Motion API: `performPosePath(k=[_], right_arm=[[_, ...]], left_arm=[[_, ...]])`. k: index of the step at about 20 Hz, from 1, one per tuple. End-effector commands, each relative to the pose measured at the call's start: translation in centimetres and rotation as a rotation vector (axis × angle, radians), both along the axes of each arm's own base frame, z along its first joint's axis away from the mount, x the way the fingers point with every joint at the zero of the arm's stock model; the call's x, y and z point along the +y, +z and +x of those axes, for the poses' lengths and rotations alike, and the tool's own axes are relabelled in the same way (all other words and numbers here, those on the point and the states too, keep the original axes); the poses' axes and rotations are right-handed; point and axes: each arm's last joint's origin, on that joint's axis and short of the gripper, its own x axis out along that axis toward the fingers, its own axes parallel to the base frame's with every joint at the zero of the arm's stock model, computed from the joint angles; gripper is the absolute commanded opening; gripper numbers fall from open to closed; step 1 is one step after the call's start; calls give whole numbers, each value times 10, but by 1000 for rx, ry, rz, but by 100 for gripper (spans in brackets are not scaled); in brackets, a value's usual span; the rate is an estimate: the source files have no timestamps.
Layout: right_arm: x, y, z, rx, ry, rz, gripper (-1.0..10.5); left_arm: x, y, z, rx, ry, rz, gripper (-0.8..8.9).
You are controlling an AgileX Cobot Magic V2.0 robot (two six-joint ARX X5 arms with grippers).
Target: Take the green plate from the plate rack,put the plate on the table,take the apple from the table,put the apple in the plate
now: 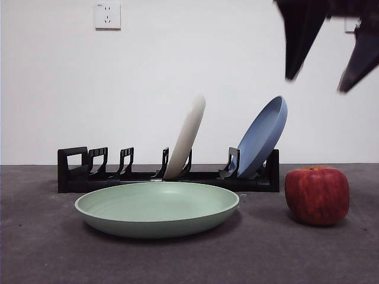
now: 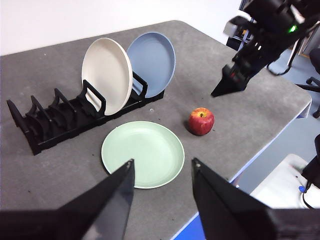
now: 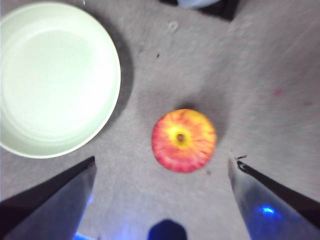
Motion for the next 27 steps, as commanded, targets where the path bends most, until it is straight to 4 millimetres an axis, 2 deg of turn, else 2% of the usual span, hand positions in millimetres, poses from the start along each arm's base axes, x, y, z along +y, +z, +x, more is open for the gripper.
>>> performPosePath(k=[1, 4, 8, 19, 27], right_arm=[[1, -24, 2, 18, -49, 5, 442], [2, -41, 3, 24, -59, -5, 442], [2, -53, 5, 30, -71, -9, 442], [5, -65, 15, 9, -97, -41, 442], [16, -108, 35, 121, -87, -115, 437]], left_arm=[[-1, -1, 0, 10, 4, -8, 190], [-1, -1, 1, 10, 4, -7, 190], [-1, -1, 1, 10, 4, -7, 190], [-1, -1, 1, 14, 5, -9, 190], [-1, -1, 1, 17, 6, -12, 190]])
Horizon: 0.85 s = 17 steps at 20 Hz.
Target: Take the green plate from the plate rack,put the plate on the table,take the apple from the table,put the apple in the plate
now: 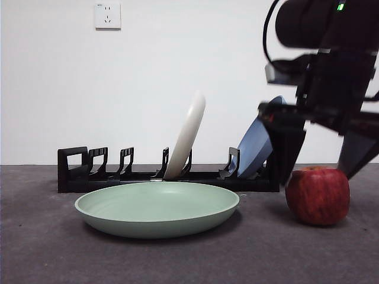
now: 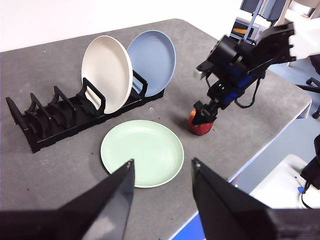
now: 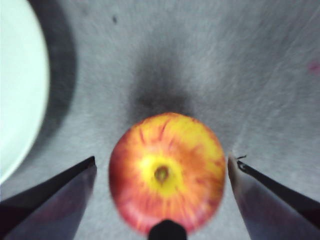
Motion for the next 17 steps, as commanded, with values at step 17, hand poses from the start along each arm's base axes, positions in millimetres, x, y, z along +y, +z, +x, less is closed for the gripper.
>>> performPosePath(k=[17], right_arm=[[52, 68, -2, -43, 236, 408, -12]], left_arm=[[-2, 0, 2, 11, 37, -6, 190]])
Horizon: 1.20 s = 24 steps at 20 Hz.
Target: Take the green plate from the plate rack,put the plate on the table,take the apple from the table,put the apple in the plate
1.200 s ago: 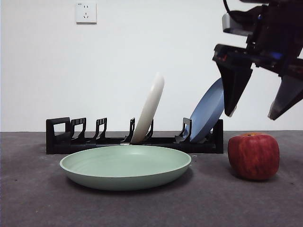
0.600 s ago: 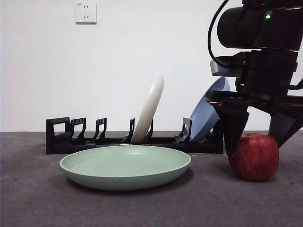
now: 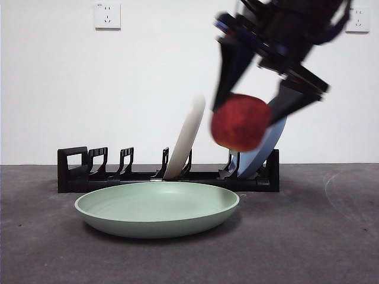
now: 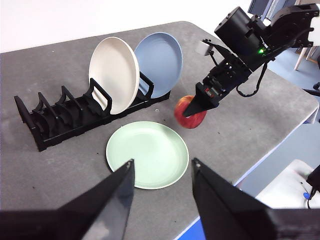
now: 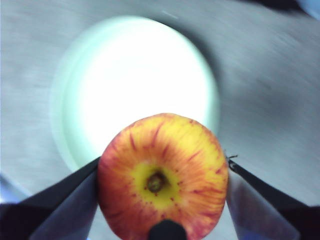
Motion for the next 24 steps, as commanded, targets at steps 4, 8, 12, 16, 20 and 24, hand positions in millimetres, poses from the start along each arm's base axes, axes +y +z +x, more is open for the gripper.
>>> performPosePath(k=[4, 8, 12, 16, 20, 24], right_arm=[[45, 7, -17, -124, 58, 51, -13], [67, 4, -19, -185, 50, 37, -13], [86, -4, -2, -175, 44, -7, -13], [101, -19, 14, -133, 48, -83, -13], [109, -40, 20, -97, 53, -171, -12], [110, -54, 22, -68, 69, -222, -13]], left_arm=[[-4, 0, 3, 9, 18, 6, 190], [-6, 0, 3, 11, 18, 10, 190], [-7, 0, 4, 17, 20, 12, 190], [-7, 0, 4, 22, 23, 9, 190], [-7, -1, 4, 29, 24, 15, 190], [-7, -2, 4, 41, 30, 14, 190]])
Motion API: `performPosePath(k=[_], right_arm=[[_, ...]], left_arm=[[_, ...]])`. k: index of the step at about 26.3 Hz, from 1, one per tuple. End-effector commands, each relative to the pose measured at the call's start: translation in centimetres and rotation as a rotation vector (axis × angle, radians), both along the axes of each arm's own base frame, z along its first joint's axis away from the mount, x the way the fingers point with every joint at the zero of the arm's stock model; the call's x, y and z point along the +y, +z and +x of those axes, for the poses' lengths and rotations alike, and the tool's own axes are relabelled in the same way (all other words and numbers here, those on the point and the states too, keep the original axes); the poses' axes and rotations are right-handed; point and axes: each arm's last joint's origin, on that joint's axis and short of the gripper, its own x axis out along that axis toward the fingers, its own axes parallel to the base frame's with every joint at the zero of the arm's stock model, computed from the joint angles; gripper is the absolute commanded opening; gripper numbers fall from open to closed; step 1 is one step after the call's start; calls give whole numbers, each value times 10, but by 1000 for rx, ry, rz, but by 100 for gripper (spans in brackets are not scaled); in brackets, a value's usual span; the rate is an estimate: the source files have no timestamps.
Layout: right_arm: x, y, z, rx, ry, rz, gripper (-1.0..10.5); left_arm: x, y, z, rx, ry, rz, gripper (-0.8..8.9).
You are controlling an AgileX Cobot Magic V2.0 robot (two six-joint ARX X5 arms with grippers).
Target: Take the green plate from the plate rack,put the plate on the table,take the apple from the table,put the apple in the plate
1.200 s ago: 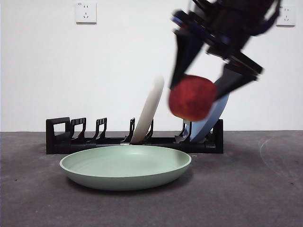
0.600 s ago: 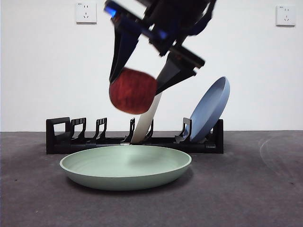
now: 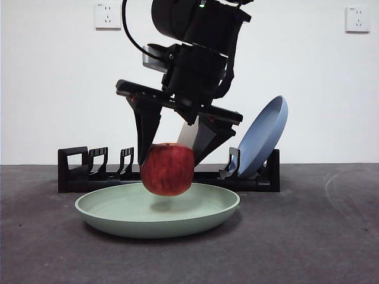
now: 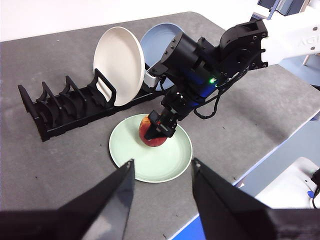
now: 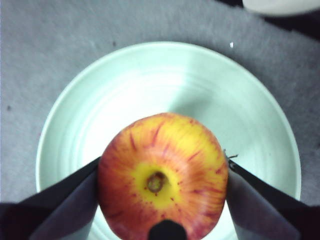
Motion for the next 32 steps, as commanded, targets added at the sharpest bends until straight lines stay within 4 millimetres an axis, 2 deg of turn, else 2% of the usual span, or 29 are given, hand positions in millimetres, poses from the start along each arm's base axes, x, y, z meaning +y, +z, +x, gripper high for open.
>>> performPosePath(k=[1, 7, 10, 12, 15, 17, 25, 32], right_arm=[[4, -7, 1, 0, 23, -19, -13], [6, -27, 4, 49, 27, -69, -12], [7, -27, 4, 44, 29, -66, 20], [7, -26, 4, 44, 30, -65, 144], [7, -25, 5, 43, 29, -64, 399], [7, -25, 5, 42, 29, -63, 514], [9, -18, 6, 50, 33, -50, 518], [12, 5, 8, 65, 42, -46, 516]], left_arm=[[-1, -1, 1, 7, 5, -3, 190], [-1, -1, 1, 7, 6, -2, 190], [-1, -1, 0, 7, 5, -2, 190], [-1, -1, 0, 7, 5, -2, 190], [-1, -1, 0, 7, 5, -2, 190], [-1, -1, 0, 7, 5, -2, 190], [-1, -1, 0, 7, 5, -2, 190], [-1, -1, 1, 7, 5, -2, 190]])
